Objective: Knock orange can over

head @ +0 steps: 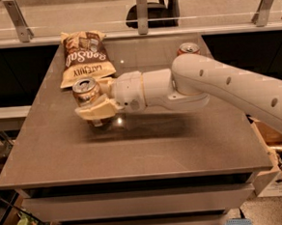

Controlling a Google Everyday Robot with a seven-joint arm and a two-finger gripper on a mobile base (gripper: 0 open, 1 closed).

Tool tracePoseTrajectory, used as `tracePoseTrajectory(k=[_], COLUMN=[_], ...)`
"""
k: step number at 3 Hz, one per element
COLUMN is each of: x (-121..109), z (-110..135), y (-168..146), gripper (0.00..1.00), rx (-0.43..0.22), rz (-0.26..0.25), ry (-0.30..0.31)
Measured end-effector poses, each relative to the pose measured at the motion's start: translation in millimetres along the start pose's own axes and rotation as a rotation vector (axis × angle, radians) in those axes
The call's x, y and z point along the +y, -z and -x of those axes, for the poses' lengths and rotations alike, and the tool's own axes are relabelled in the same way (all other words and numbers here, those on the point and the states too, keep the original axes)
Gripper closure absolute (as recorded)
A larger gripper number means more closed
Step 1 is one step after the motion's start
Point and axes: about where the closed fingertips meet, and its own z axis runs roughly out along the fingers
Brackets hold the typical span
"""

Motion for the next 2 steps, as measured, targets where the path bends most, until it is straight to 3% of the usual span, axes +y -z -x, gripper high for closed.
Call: tracePoseTrajectory(k=[2], x=[-6], z=[22], y=[44], gripper=[1.00], rx=[0.172], rz=[-0.070], ry=[-0.027])
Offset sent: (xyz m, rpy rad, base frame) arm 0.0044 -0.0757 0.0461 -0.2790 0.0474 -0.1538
